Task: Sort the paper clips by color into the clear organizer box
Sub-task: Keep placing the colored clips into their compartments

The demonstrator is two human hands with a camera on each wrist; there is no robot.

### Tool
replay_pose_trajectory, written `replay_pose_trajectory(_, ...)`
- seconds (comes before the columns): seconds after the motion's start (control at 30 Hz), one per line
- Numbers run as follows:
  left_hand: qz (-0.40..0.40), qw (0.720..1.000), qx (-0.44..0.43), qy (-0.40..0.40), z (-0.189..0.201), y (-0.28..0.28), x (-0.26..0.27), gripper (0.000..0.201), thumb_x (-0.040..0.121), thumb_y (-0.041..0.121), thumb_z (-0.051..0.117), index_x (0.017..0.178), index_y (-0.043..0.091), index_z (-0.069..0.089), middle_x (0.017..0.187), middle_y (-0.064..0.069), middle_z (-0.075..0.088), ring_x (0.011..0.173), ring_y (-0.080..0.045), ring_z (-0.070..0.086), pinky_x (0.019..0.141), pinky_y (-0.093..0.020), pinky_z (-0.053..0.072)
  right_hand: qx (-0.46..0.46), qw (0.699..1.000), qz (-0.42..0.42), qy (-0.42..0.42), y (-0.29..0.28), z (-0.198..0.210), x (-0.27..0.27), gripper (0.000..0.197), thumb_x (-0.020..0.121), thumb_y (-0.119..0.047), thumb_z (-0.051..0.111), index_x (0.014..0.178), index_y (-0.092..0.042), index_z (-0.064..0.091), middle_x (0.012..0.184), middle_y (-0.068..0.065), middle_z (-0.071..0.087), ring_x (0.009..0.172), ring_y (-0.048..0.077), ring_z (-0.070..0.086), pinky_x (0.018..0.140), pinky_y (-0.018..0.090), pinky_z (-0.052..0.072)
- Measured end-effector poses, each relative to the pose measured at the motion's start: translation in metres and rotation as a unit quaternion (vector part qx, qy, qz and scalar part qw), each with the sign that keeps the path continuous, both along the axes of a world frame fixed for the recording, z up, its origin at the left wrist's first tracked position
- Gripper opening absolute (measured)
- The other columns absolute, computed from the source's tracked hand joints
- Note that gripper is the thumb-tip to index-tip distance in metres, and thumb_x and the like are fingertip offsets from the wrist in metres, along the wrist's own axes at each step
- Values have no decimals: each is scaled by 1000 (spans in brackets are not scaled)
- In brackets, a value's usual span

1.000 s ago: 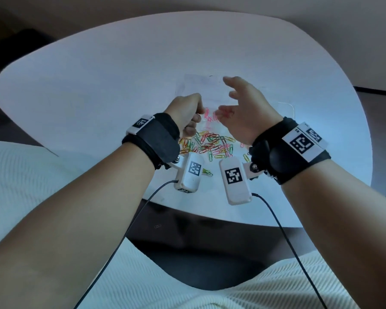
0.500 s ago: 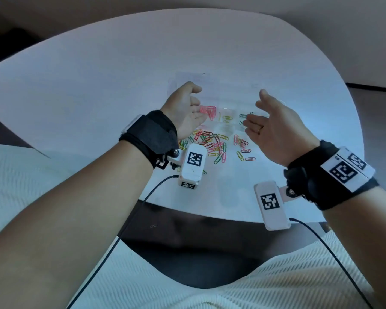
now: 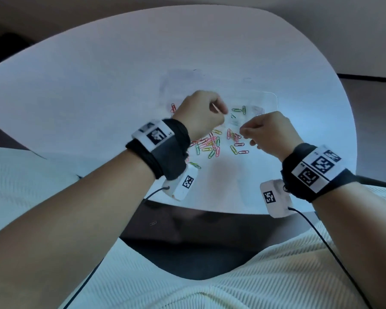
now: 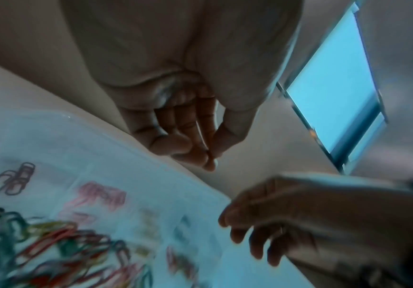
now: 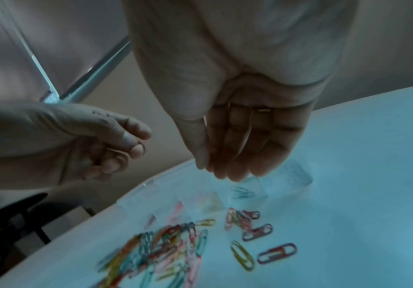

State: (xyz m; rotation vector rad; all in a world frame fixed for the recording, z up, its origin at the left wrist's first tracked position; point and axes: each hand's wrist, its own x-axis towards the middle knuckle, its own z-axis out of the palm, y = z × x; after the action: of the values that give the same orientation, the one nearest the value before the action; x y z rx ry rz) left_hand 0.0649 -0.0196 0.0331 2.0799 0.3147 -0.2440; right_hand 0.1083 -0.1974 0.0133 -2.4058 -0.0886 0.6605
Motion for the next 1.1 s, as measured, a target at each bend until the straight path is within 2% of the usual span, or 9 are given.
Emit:
replay_pose_trajectory(0.07,-79,992,95,14,-16,-13,-9,20,81,11,57,89,24,70,86,5,66,74,-11,60,68,-22,48,-45,998,34,-5,-1,-10,0,10,85,-21,68,85,-21,77,67,-10,64,76,16,63,67,25,48)
replay_pose_trajectory(0.17,-210,959,184,51,-46,-26,-25,30,87,14,55,114,22,66,104,2,65,99,-19,59,87,-31,47,-105,992,63,-7,-4,-27,-3,14,85,-24,67,93,-27,78,83,-2,71,79,17,59,67,23,42)
replay_pose_trajectory(0.23,-253,940,221,66,-63,-30,-32,35,90,13,51,123,18,60,109,-2,58,104,-24,55,85,-35,47,-125,990,67,0,-5,-35,-5,20,85,-23,65,99,-30,77,101,1,73,89,20,61,73,25,46)
replay_pose_trajectory(0.27,-263,934,235,63,-69,-30,-34,31,90,11,49,119,15,60,104,-4,52,102,-26,54,79,-35,46,-133,989,68,0,-5,-39,-5,23,85,-23,64,103,-32,75,106,2,72,94,22,62,77,25,48)
replay_pose_trajectory(0.37,-274,921,272,56,-79,-27,-33,15,88,8,48,99,6,58,95,-6,46,95,-30,53,69,-34,40,-142,988,68,-7,-3,-44,-7,28,85,-27,63,110,-36,72,112,2,70,99,24,63,81,26,49)
replay_pose_trajectory(0.6,-284,914,287,50,-90,-21,-33,20,92,14,49,107,11,61,106,-9,52,97,-28,52,68,-30,33,-155,983,96,-19,2,-50,-15,22,88,-31,60,103,-37,74,108,1,71,95,26,65,77,29,52)
replay_pose_trajectory(0.7,-275,919,278,44,-92,-21,-33,21,93,19,51,108,12,65,107,-9,55,99,-27,55,72,-31,40,-153,982,113,-9,4,-52,-17,17,86,-30,65,96,-35,77,102,-2,73,90,23,65,74,29,54)
replay_pose_trajectory(0.83,-265,922,277,55,-92,-25,-33,21,92,19,54,103,10,70,106,-9,63,101,-29,58,84,-35,49,-158,980,116,-23,5,-52,-19,10,82,-29,69,89,-30,76,94,0,72,85,23,64,71,29,51)
replay_pose_trajectory(1.1,-248,930,266,52,-91,-29,-40,18,86,2,53,101,10,61,100,-14,61,94,-31,58,76,-36,50,-182,976,105,-53,10,-60,-23,16,83,-41,69,88,-26,73,92,3,69,84,27,63,69,29,48)
